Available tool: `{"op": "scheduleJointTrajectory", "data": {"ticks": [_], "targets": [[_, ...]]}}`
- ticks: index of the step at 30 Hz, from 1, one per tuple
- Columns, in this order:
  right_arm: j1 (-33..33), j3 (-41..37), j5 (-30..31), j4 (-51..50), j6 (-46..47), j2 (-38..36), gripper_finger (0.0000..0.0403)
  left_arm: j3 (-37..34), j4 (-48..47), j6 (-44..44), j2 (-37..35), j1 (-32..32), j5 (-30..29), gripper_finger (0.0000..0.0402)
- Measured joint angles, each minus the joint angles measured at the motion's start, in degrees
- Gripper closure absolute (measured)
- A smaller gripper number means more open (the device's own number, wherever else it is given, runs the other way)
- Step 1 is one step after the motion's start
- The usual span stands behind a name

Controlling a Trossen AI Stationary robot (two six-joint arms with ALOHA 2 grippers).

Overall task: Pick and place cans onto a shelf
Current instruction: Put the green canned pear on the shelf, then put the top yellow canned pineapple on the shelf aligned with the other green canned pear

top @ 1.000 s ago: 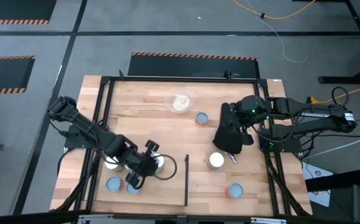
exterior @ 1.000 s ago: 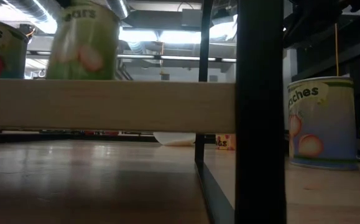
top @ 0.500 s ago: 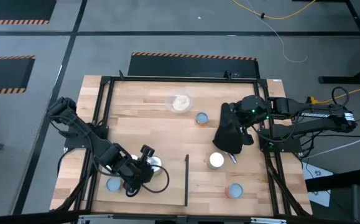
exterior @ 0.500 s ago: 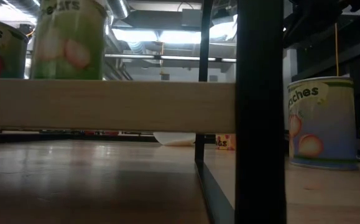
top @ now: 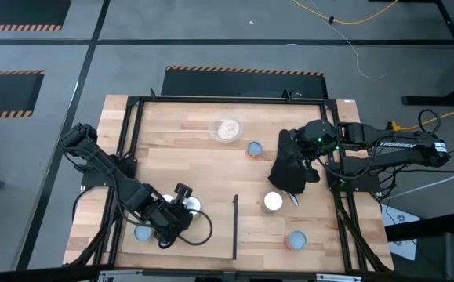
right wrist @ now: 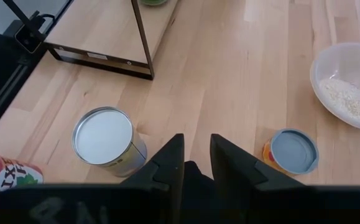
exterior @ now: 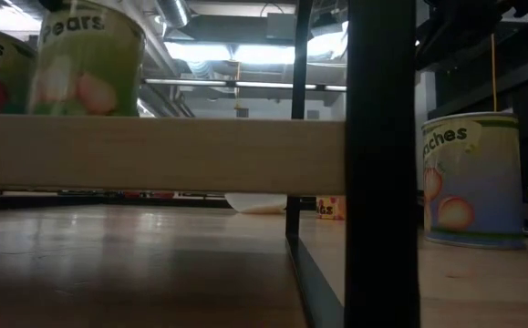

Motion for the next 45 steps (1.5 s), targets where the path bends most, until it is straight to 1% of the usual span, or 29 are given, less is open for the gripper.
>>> {"op": "scheduleJointTrajectory", "data": {"ticks": [6,11,21,30,40,45], "targets": [[0.01,0.00,0.00,0.08,0.02,0.00,0.0320,-2.53,0.61,-0.32,0.00,-0.22,0.61,0.0397],[-0.01,0.00,0.00,0.09,0.02,-0.01,0.0320,-3.22,2.01,-0.37,-0.15,-0.28,0.48,0.0399],[0.00,0.00,0.00,0.09,0.02,0.00,0.0320,-3.28,2.34,-1.77,-0.07,-0.24,-0.46,0.0363],[0.02,0.00,0.00,0.09,0.02,0.00,0.0320,-3.33,2.60,-1.84,-0.02,-0.17,-0.46,0.0341],[0.02,0.00,0.00,0.11,0.02,0.00,0.0320,-2.53,2.34,-1.38,0.07,-0.15,-0.47,0.0344],[0.01,0.00,0.00,0.09,0.02,-0.02,0.0320,-1.24,2.13,-1.27,0.07,-0.15,-2.21,0.0340]]}}
